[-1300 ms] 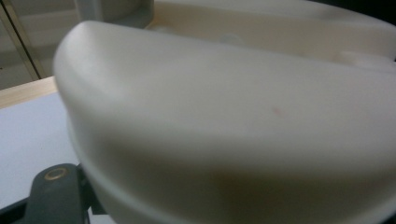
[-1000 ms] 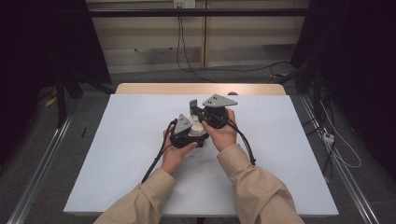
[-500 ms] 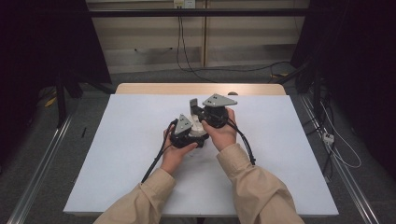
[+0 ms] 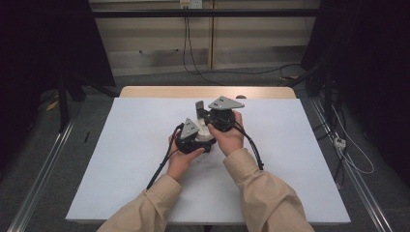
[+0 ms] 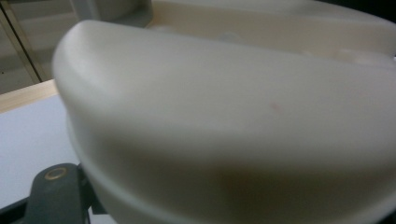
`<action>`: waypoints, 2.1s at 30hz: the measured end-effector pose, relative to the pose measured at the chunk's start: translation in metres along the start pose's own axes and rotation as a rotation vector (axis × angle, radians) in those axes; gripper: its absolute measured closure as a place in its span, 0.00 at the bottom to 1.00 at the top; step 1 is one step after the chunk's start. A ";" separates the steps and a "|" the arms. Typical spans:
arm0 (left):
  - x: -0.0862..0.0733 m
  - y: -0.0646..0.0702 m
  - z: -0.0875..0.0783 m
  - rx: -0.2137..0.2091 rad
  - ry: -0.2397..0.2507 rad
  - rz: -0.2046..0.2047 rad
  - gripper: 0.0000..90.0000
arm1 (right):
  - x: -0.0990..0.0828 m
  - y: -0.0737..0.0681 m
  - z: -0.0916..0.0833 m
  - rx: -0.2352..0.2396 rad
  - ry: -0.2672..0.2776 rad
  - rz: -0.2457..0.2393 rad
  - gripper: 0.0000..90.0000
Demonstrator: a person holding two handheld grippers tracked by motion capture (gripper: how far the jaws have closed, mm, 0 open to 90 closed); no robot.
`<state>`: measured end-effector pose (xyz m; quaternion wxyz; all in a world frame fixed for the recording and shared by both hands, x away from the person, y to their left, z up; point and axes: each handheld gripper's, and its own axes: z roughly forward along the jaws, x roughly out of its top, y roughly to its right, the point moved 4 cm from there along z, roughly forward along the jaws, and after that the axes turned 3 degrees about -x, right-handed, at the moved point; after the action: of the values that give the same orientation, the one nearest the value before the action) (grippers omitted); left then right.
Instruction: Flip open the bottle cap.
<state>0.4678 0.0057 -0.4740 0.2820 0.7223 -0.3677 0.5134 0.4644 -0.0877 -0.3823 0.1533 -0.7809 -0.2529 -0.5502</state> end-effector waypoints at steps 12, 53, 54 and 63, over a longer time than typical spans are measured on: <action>0.000 0.000 0.000 0.001 0.002 -0.008 0.21 | 0.000 0.000 0.001 0.001 0.003 0.000 1.00; 0.000 -0.003 -0.001 0.003 -0.004 0.003 0.21 | 0.004 0.005 0.016 -0.001 -0.016 0.003 1.00; 0.000 -0.003 -0.001 0.003 -0.003 0.002 0.21 | 0.004 0.004 0.017 -0.001 -0.017 0.004 1.00; 0.000 -0.002 0.000 -0.004 -0.005 -0.006 0.21 | 0.005 0.005 0.019 -0.002 -0.018 0.007 1.00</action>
<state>0.4691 0.0068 -0.4740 0.2840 0.7242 -0.3670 0.5100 0.4834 -0.0808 -0.3844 0.1524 -0.7868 -0.2511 -0.5428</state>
